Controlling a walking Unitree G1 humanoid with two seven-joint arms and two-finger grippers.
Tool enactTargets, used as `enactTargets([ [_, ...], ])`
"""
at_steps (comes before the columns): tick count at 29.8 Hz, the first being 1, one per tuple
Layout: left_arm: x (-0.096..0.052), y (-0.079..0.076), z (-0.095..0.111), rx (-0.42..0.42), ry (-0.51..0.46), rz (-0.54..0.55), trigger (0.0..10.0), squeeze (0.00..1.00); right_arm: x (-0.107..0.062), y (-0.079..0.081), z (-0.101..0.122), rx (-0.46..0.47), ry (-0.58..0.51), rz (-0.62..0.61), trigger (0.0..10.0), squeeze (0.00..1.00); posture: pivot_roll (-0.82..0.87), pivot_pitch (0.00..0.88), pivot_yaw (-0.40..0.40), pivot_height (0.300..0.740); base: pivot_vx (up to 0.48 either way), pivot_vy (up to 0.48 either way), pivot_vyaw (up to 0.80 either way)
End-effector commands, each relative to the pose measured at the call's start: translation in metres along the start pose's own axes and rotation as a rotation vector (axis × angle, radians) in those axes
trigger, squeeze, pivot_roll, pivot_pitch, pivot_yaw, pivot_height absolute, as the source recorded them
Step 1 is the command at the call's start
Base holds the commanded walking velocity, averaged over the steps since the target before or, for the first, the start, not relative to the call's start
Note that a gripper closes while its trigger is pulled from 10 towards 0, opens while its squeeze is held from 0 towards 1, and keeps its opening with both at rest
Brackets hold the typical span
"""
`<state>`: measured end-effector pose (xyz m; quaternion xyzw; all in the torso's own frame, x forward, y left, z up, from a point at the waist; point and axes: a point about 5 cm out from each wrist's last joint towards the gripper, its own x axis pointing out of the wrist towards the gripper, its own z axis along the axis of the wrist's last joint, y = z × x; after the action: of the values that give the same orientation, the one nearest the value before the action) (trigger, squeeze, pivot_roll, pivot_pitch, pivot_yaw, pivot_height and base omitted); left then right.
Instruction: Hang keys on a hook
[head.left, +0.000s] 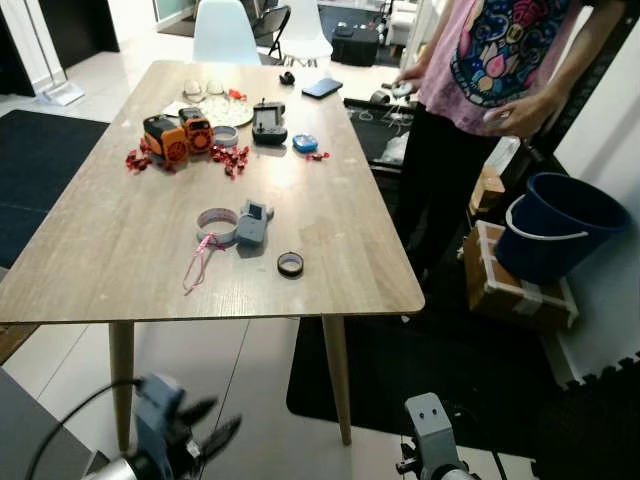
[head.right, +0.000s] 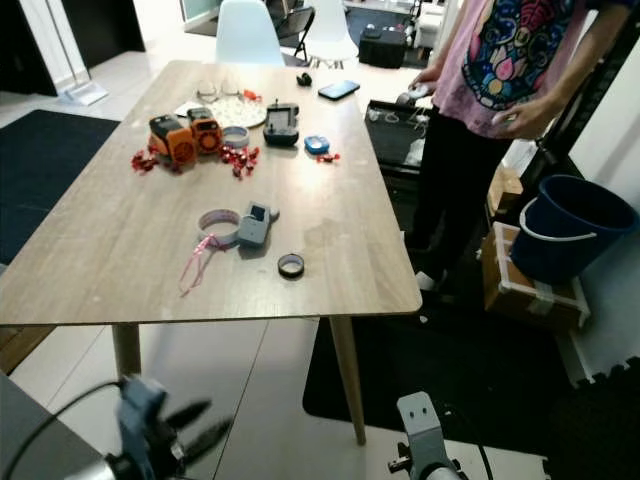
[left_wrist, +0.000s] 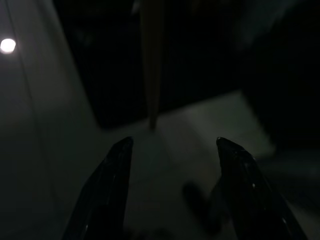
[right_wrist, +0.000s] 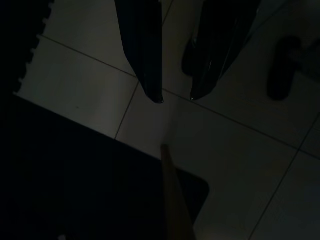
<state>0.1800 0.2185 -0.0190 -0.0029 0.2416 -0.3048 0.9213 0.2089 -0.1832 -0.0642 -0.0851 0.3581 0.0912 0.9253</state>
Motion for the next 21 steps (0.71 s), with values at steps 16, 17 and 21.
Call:
enactTargets([
  [16, 0.001, 0.002, -0.047, -0.357, -0.006, 0.775, 10.0, 0.0, 0.0, 0.0, -0.002, -0.031, 0.02, 0.011, 10.0, 0.0, 0.06, 0.042, -0.084, 0.74, 0.0, 0.0, 0.0],
  [17, 0.002, 0.0, -0.048, -0.351, -0.004, 0.769, 10.0, 0.0, 0.0, 0.0, -0.002, -0.032, 0.02, 0.013, 10.0, 0.0, 0.06, 0.042, -0.084, 0.74, 0.0, 0.0, 0.0],
  [21, 0.007, -0.006, -0.049, -0.346, -0.006, 0.736, 10.0, 0.0, 0.0, 0.001, -0.001, -0.034, 0.021, 0.019, 10.0, 0.0, 0.06, 0.044, -0.088, 0.74, 0.0, 0.0, 0.0],
])
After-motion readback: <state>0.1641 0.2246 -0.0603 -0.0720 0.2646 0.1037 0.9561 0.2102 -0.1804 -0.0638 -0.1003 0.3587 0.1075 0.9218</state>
